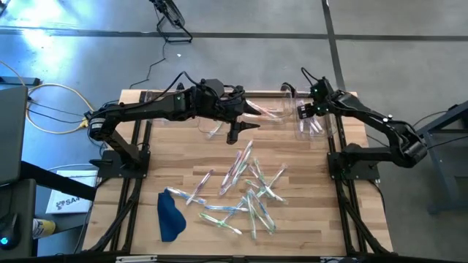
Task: Pick & Place Toothbrushes
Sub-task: Put the purple toothbrush into the right transparent bin
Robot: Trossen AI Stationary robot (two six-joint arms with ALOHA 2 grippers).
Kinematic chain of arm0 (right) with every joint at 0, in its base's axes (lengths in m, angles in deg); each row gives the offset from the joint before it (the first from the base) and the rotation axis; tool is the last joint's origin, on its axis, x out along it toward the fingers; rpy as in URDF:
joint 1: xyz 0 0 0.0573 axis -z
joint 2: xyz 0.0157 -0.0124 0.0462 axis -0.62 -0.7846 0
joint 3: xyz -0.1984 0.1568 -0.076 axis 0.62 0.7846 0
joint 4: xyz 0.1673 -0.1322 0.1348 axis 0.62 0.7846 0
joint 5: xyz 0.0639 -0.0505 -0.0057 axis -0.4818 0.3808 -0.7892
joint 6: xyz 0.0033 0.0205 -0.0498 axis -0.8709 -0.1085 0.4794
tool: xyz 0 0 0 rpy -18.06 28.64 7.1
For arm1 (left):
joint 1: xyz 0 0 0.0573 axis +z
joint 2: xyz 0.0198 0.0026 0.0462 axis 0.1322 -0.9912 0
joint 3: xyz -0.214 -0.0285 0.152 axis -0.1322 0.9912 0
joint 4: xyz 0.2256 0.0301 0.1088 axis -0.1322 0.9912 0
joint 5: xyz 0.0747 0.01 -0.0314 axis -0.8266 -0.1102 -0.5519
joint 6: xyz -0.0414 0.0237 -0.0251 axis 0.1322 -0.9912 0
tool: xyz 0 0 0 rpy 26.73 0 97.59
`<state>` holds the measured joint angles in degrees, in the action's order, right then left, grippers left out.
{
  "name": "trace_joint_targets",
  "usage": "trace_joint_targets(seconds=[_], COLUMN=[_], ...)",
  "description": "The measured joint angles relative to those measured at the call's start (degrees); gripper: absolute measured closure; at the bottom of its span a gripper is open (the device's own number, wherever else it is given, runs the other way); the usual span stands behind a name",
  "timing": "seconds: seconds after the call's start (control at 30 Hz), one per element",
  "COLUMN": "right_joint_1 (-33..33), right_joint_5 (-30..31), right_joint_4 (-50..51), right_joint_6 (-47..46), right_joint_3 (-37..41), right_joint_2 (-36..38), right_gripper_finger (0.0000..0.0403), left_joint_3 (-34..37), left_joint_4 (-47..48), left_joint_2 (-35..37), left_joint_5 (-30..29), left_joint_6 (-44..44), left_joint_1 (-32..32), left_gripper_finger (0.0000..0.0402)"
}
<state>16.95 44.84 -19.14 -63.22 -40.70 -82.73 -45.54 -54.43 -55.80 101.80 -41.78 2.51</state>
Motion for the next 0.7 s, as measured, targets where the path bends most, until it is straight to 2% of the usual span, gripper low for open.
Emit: trace_joint_targets(seconds=[0.27,0.53,0.7], right_joint_1=[0.0,-0.6,-3.5], right_joint_5=[-6.6,-18.8,-24.7], right_joint_4=[-1.1,-6.8,-12.9], right_joint_6=[1.4,0.9,0.9], right_joint_3=[0.0,0.0,-0.1], right_joint_2=[7.1,15.2,19.0], right_gripper_finger=[0.0261,0.0294,0.0316], left_joint_3=[0.0,0.0,0.0], left_joint_4=[0.0,0.0,0.0], left_joint_2=[0.0,0.0,0.0], left_joint_5=[0.0,0.0,-0.8], left_joint_6=[0.0,-0.2,-0.2], left_joint_1=[0.0,0.0,0.0], left_gripper_finger=[0.0213,0.0213,0.0213])
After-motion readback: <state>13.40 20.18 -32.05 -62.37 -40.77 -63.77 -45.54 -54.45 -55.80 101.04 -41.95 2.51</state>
